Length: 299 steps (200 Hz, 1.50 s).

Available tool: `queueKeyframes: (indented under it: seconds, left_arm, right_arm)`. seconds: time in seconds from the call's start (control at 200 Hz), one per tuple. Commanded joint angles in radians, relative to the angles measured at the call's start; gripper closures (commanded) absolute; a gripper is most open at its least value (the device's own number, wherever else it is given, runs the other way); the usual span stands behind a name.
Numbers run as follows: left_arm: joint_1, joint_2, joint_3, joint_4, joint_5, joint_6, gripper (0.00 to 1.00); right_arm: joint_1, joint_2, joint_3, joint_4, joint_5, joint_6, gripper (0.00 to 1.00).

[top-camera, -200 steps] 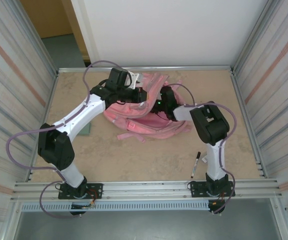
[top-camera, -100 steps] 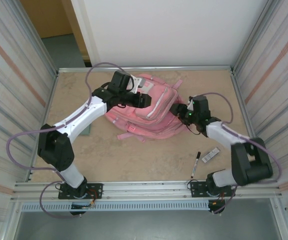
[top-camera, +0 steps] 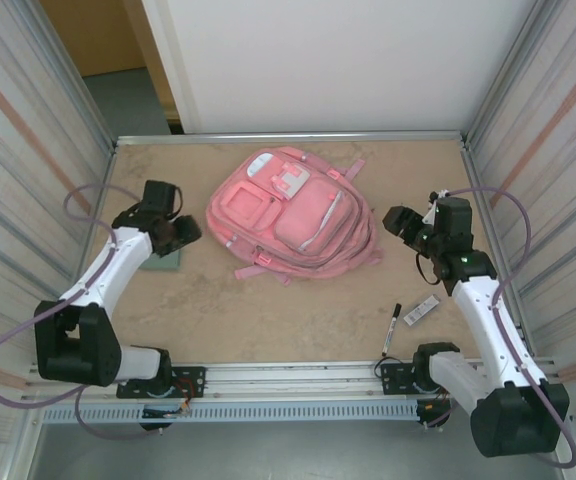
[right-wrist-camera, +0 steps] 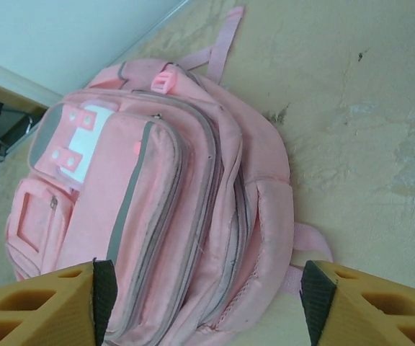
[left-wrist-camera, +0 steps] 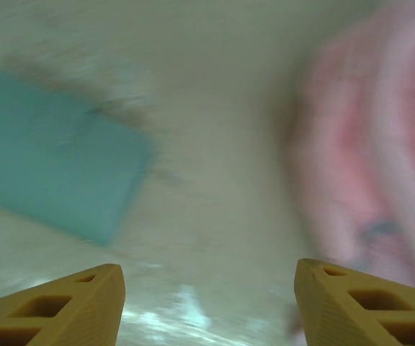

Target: Pack the student bag

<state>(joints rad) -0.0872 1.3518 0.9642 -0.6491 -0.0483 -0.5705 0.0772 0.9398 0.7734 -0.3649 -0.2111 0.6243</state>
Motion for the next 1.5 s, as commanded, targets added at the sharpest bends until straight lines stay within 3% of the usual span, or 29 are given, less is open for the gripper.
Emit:
queueKeyframes:
  seconds: [0.0, 0.13, 0.22, 0.366, 0.466, 0.596, 0.671, 0.737, 0.892, 1.027, 1.168, 1.418, 1.493]
  left_arm:
    - [0.093, 0.058, -0.039, 0.068, -0.004, -0.016, 0.37]
    - [0.16, 0.197, 0.021, 0.074, -0.021, 0.008, 0.38]
    - [0.159, 0.279, 0.045, 0.069, -0.028, 0.007, 0.39]
    - [0.128, 0.341, 0.019, 0.082, 0.014, 0.016, 0.43]
    - [0.072, 0.302, -0.048, 0.09, -0.007, 0.023, 0.46]
    - [0.031, 0.202, -0.146, 0.06, 0.048, 0.015, 0.49]
    - [-0.008, 0.108, -0.216, 0.0, -0.019, -0.052, 0.52]
    - [-0.053, 0.013, -0.286, -0.005, -0.021, -0.09, 0.52]
    - [-0.164, -0.149, -0.317, -0.082, 0.004, -0.144, 0.52]
    - [-0.247, -0.133, -0.309, -0.091, 0.112, -0.174, 0.52]
    - [-0.415, -0.117, -0.335, -0.089, 0.038, -0.288, 0.52]
    - [-0.444, -0.156, -0.405, -0.066, 0.09, -0.346, 0.53]
    - [-0.508, -0.176, -0.432, -0.064, 0.046, -0.411, 0.56]
  right_arm:
    - [0.025, 0.0, 0.04, -0.045, -0.029, -0.058, 0.31]
    - [0.082, 0.013, 0.031, -0.034, 0.006, -0.069, 0.31]
    - [0.099, 0.025, 0.069, -0.087, -0.028, -0.092, 0.31]
    - [0.154, 0.002, 0.052, -0.074, 0.038, -0.1, 0.31]
    - [0.167, 0.01, 0.084, -0.106, 0.009, -0.097, 0.32]
    - [0.233, 0.025, 0.078, -0.064, 0.025, -0.094, 0.32]
    - [0.269, 0.082, 0.133, -0.082, -0.045, -0.06, 0.32]
    - [0.33, 0.131, 0.175, -0.065, -0.103, -0.044, 0.32]
    - [0.512, 0.284, 0.303, -0.061, -0.094, -0.076, 0.33]
    - [0.6, 0.458, 0.381, -0.024, -0.13, -0.112, 0.34]
    - [0.659, 0.656, 0.472, 0.001, -0.195, -0.118, 0.37]
    - [0.706, 0.844, 0.55, 0.03, -0.238, -0.106, 0.4]
    - [0.702, 0.862, 0.556, 0.02, -0.231, -0.11, 0.4]
